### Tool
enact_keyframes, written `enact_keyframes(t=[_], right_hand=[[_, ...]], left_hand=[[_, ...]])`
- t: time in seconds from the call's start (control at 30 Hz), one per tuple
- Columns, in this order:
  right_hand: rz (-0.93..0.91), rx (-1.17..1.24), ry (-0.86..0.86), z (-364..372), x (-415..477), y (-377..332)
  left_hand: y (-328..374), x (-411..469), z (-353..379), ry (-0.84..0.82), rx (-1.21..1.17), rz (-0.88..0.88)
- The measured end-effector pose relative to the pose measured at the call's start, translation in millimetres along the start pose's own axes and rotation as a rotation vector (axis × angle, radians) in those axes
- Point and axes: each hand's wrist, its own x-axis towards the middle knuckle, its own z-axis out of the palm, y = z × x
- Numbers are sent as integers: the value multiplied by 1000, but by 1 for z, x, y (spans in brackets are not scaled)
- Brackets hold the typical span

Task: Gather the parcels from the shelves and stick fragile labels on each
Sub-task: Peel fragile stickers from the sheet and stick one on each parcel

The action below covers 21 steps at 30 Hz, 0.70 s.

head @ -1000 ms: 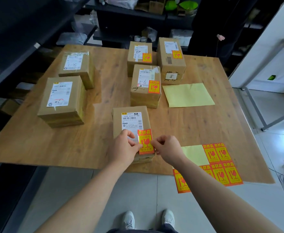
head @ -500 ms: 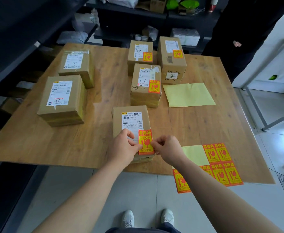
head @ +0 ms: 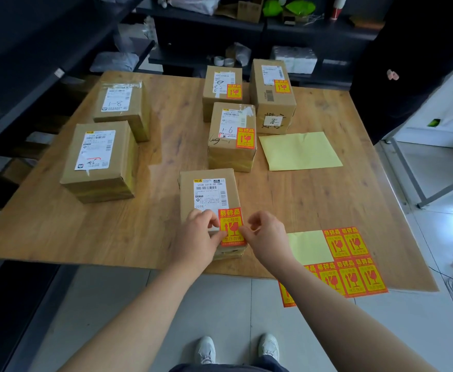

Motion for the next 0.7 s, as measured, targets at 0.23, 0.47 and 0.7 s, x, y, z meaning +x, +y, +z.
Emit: enact_keyframes(t=[0.23,0.47,0.7], right_hand=[[-449,-336,32,-1,-6,6],[-504,-697,-104,-7,7,12],[-469,-751,-144,-8,4,18]], left_hand=[[-13,-9,4,106,387,379],[-20,4,4,-48,572,294],[-23,4,10,-71,647,269]])
